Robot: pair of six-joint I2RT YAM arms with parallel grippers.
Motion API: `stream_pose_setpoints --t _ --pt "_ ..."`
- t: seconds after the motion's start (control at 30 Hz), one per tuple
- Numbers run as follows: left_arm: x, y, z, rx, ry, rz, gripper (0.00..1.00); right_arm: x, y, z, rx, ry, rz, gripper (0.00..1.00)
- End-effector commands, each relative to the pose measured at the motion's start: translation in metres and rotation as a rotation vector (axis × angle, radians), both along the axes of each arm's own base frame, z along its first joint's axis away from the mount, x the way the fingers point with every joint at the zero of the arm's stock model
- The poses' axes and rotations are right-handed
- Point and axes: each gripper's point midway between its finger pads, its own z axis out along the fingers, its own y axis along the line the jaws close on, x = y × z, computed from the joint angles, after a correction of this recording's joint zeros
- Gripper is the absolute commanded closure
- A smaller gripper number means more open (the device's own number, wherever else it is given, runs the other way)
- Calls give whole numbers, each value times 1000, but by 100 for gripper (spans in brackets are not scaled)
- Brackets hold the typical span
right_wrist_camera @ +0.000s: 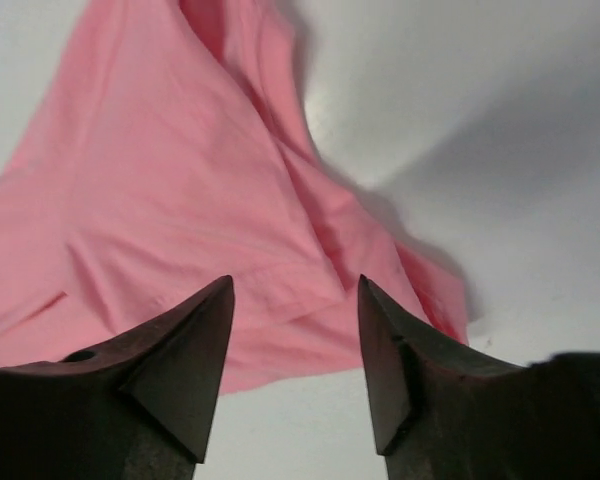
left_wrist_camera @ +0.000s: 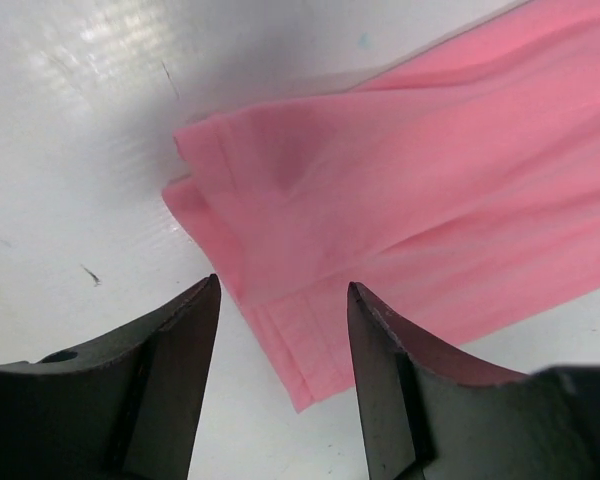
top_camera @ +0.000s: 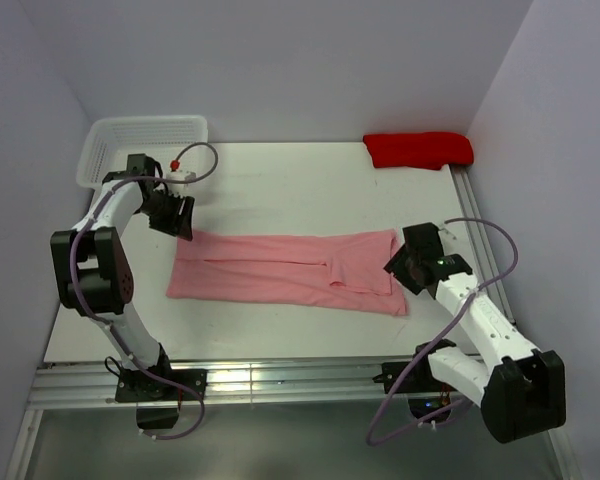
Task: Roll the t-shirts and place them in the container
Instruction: Roll the tshirt
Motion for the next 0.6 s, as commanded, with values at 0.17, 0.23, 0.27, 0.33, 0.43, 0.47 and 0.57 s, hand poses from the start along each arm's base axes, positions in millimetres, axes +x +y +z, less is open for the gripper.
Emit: stream_pose_setpoints --t 0.17,0.23,0.27,0.33,0.43,0.47,0.57 --pt "7 -18 63 -83 -129 -70 41 53 -16 0 -11 -20 59 33" --pt "8 -19 68 -88 -142 -78 41 59 -12 -9 0 1 92 31" --pt "7 -20 70 -92 -146 -82 40 63 -10 -12 3 1 112 30" --pt "7 -21 72 -99 -151 -90 41 67 -6 -23 13 19 132 30" --pt "5 -23 72 -107 -152 -96 41 65 -2 -35 26 34 143 29" --pt "5 -23 73 -107 -155 -98 41 61 -3 -40 27 51 136 29" --pt "4 -23 73 -113 -157 -100 41 55 -4 -50 8 85 126 29"
